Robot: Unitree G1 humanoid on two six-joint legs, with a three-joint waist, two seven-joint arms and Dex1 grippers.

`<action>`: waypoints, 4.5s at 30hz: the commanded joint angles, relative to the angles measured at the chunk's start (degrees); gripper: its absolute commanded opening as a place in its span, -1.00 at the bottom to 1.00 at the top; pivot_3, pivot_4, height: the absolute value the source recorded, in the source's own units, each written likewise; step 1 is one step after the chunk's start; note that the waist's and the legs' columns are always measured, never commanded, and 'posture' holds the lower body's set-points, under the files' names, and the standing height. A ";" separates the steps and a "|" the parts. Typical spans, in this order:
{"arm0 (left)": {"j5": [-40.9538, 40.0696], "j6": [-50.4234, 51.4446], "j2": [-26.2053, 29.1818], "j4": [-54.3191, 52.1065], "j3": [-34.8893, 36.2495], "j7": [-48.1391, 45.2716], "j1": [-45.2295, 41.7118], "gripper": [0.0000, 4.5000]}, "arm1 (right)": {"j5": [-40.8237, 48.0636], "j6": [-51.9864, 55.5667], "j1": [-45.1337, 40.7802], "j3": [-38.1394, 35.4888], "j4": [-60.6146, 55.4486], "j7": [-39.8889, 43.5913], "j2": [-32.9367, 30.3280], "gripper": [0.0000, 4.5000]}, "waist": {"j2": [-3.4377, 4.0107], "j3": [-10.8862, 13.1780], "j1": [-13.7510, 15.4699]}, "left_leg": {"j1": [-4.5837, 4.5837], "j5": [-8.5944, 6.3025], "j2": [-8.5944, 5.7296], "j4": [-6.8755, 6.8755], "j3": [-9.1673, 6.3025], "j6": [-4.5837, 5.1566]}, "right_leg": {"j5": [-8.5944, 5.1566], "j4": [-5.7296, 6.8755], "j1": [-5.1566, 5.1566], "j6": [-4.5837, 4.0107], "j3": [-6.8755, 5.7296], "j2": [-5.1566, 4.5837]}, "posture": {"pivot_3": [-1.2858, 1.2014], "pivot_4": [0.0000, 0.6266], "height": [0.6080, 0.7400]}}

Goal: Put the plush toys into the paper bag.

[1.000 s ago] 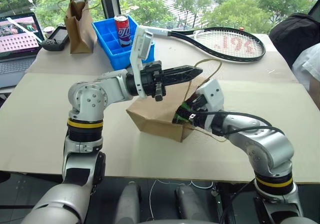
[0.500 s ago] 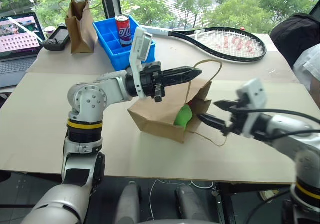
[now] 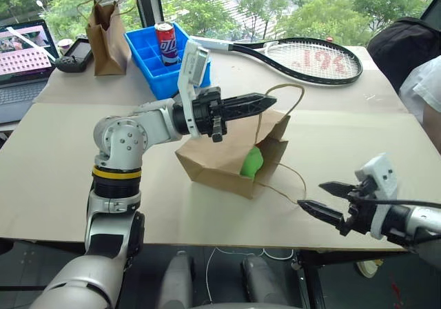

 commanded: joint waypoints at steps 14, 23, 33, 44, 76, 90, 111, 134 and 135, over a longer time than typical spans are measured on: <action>1.54 -2.98 1.30 -0.48 0.69 -1.42 -1.34 -1.00 | -24.43 -29.69 -5.05 21.66 13.26 0.39 -0.47 -0.59 | -0.02 0.01 0.12 | -0.01 0.00 0.01 0.02 0.02 0.00 | 0.02 -0.03 0.01 -0.01 0.01 0.00 | 0.03 -0.52 -0.16; 12.53 -14.09 6.85 12.18 0.22 -6.67 -7.02 -1.00 | -24.21 -28.61 -26.73 18.80 16.98 0.31 -2.09 -1.00 | 0.00 0.02 0.17 | -0.01 0.01 0.00 0.02 0.04 0.00 | 0.16 0.04 -0.06 -0.27 0.02 0.01 | 0.03 -0.52 -0.16; 20.75 -24.75 8.40 23.52 1.96 -6.87 -11.68 -1.00 | -20.12 -23.65 -44.19 20.42 14.08 2.17 -3.40 -1.00 | 0.01 0.04 0.82 | -0.26 0.00 -0.01 0.00 0.00 0.00 | 0.22 -0.03 -0.22 -0.37 -0.06 -0.04 | 0.03 -0.52 -0.16; 23.21 -22.98 9.24 18.72 -0.58 -8.62 -5.49 -1.00 | -11.27 -12.30 -40.87 20.76 8.28 4.55 -4.93 -1.00 | 0.01 0.03 0.96 | -0.24 0.00 0.01 0.00 -0.01 0.00 | 0.23 0.02 -0.21 -0.39 -0.08 -0.04 | 0.03 -0.52 -0.16; 14.83 -19.04 23.64 -1.58 3.20 -28.90 20.78 1.00 | 7.48 -12.35 -21.27 8.70 12.15 0.60 -1.60 -0.45 | 0.01 0.05 0.36 | 0.04 0.10 0.11 -0.02 0.04 0.15 | 0.11 0.00 0.00 -0.25 -0.13 -0.04 | 0.03 -0.52 -0.16; 11.63 -14.78 15.50 -12.58 0.04 -14.92 21.90 1.00 | -13.09 -23.26 -29.44 35.05 15.30 -3.86 12.79 -0.99 | 0.03 0.06 0.04 | -0.04 0.12 0.14 -0.03 0.12 0.19 | 0.32 0.03 -0.11 -0.46 -0.02 0.02 | 0.03 -0.52 -0.16; 19.42 -14.96 11.93 -9.98 -4.42 -1.02 18.36 -0.96 | -22.24 -28.80 -28.11 39.01 19.43 -3.90 20.98 -1.00 | 0.02 0.06 0.12 | -0.04 0.12 0.13 -0.01 0.11 0.19 | 0.32 0.07 -0.12 -0.46 -0.03 0.02 | 0.03 -0.52 -0.16; 25.45 -46.92 16.75 27.77 -14.43 -45.23 -3.34 -0.98 | -16.41 -23.13 6.19 6.24 10.68 1.83 1.82 -1.00 | 0.02 0.06 0.86 | -0.08 0.12 0.11 0.01 0.12 0.19 | 0.17 0.01 -0.10 -0.23 -0.03 0.03 | 0.03 -0.52 -0.16; 24.29 -47.84 17.43 27.89 -15.75 -45.23 -3.24 -0.98 | -16.51 -23.03 6.50 6.06 10.60 1.84 1.71 -1.00 | 0.02 0.06 0.85 | -0.10 0.12 0.11 0.01 0.11 0.19 | 0.18 0.02 -0.11 -0.23 -0.03 0.02 | 0.03 -0.52 -0.16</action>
